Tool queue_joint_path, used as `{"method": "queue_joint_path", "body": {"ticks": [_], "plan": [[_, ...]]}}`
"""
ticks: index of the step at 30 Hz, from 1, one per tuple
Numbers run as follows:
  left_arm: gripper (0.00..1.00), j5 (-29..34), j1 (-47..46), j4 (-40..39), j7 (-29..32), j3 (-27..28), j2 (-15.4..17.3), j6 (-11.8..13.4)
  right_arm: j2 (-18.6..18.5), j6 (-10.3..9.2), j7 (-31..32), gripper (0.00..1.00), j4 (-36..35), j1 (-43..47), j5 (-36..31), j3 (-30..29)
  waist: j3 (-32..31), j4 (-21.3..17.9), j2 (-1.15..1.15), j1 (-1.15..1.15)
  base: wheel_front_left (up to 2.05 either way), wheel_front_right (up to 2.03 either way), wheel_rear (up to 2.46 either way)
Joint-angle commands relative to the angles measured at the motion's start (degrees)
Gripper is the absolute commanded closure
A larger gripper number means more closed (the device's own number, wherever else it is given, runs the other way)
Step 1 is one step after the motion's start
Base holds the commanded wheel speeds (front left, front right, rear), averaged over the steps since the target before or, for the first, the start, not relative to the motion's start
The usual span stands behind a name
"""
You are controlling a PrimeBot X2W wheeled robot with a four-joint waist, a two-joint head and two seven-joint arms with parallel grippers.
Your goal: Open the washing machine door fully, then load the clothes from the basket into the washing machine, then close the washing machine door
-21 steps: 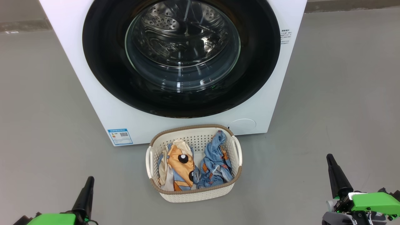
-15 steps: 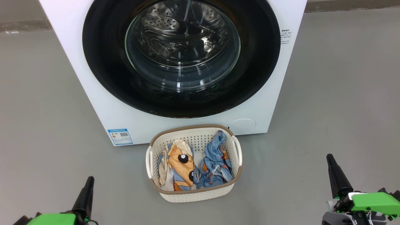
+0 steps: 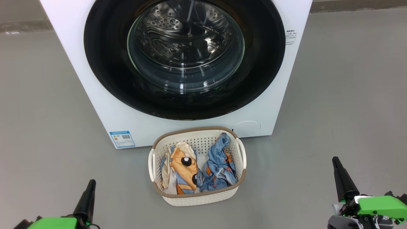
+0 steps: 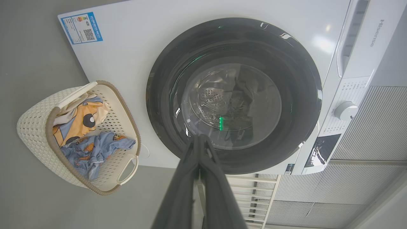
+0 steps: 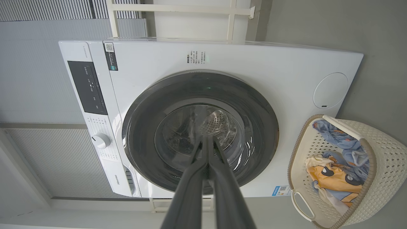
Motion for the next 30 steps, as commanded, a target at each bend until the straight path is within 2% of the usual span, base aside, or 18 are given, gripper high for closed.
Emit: {"method": "queue_joint_path", "body": {"ticks": [1, 8, 9, 15, 19, 23, 30], "plan": [[1.0, -0.48, -2.37, -1.69, 0.35, 1.98, 0.76, -0.17, -0.17, 0.09, 0.45, 1.0, -1.76, -0.62, 0.23, 1.31, 0.0, 0.0, 0.0, 0.0, 0.0, 0.0, 0.0], [1.0, -0.48, -2.37, -1.69, 0.35, 1.97, 0.76, -0.17, -0.17, 0.09, 0.45, 1.0, -1.76, -0.62, 0.23, 1.31, 0.0, 0.0, 0.0, 0.0, 0.0, 0.0, 0.0], [0.0, 0.04, 0.06, 0.2, -0.03, -0.06, -0.02, 0.0, 0.01, 0.0, -0.03, 0.0, 0.23, -0.01, -0.01, 0.02, 0.0, 0.0, 0.0, 0.0, 0.0, 0.0, 0.0], [0.0, 0.22, 0.71, 1.33, -0.29, -0.17, -0.47, 0.02, 0.25, 0.0, -0.25, 0.0, 1.64, 0.19, -0.32, 0.19, 0.01, 0.0, 0.0, 0.02, 0.0, 0.0, 0.0], [0.0, 0.71, 0.33, 0.96, -0.83, -0.26, -0.32, 0.01, 0.14, 0.0, -0.63, 0.0, 1.54, -0.46, -1.08, 0.58, -0.1, -0.02, 0.0, 0.13, 0.0, 0.0, 0.0], [0.0, 1.62, 0.04, 0.5, -1.62, -0.61, 0.03, 0.01, -0.17, 0.01, -1.14, 0.0, 1.35, -1.06, -2.26, 1.21, 0.0, -0.06, 0.0, 0.02, 0.0, 0.0, 0.0], [0.0, 4.07, -0.54, -0.26, -3.04, -1.54, 0.9, 0.0, -1.03, 0.01, -2.47, 0.0, 1.21, -2.1, -5.23, 2.64, 0.04, -0.11, 0.0, 0.0, 0.0, 0.0, 0.0]]}}
